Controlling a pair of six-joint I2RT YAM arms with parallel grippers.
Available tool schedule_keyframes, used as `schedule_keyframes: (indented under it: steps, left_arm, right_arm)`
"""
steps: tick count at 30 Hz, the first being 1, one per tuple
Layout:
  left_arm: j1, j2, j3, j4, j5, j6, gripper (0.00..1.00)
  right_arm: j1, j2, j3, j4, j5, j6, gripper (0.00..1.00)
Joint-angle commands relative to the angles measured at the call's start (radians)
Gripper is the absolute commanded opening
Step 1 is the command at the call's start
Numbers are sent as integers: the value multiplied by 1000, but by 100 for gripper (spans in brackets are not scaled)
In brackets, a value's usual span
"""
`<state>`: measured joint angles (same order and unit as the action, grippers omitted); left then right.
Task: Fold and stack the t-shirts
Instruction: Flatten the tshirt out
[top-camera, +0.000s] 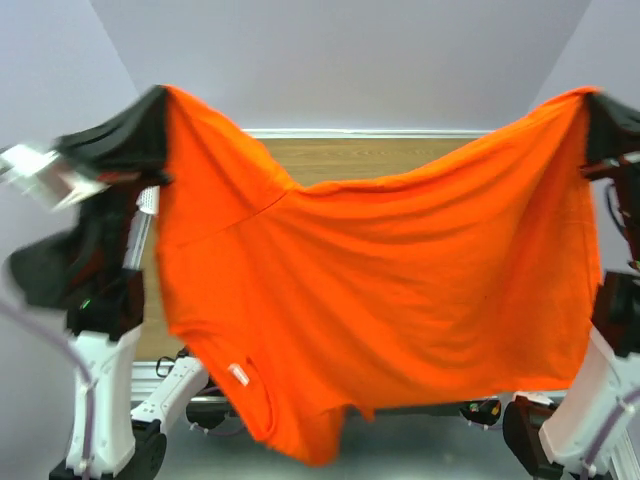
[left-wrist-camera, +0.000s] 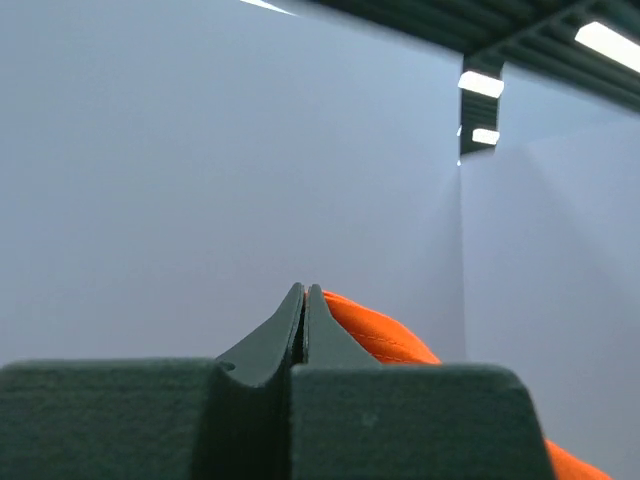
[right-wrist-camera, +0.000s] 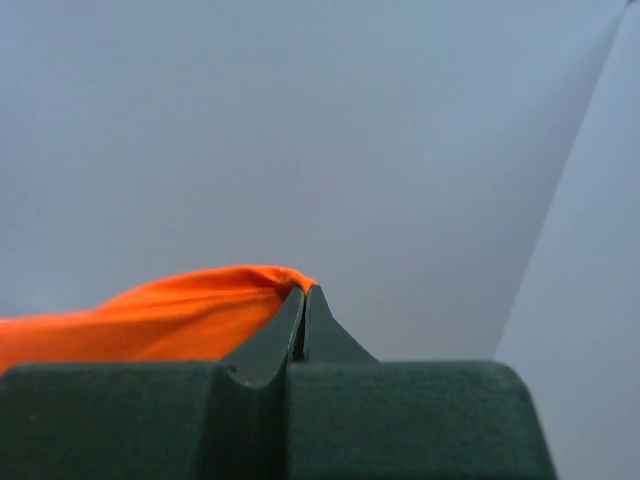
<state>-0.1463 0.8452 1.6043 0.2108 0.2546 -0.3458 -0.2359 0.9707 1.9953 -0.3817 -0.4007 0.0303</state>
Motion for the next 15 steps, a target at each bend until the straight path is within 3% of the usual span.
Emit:
schedule_keyframes:
  steps: [1,3,6,8,11,15]
  left_arm:
    - [-3,35,-280,79,6,-68,0]
    - [-3,90,-447,165,6,-87,0]
    - [-3,247,-590,249,-6,-120,0]
    - [-3,361,-619,302,3,-142,0]
    - [-3,716,-548,283,43,-157,0]
    - [-3,1066,-273,168,75,-170,0]
  right_arm:
    - [-6,-35,-324,-60,-150,2,1]
    - [-6,-56,-573,-8,-182,-15,1]
    - [-6,-29,-885,102,-205,-81,0]
    - [-6,20,-1005,226,-216,-113,1]
    - [-6,202,-1158,414,-227,-133,1]
    - [-6,552,-1104,530,-219,-122,1]
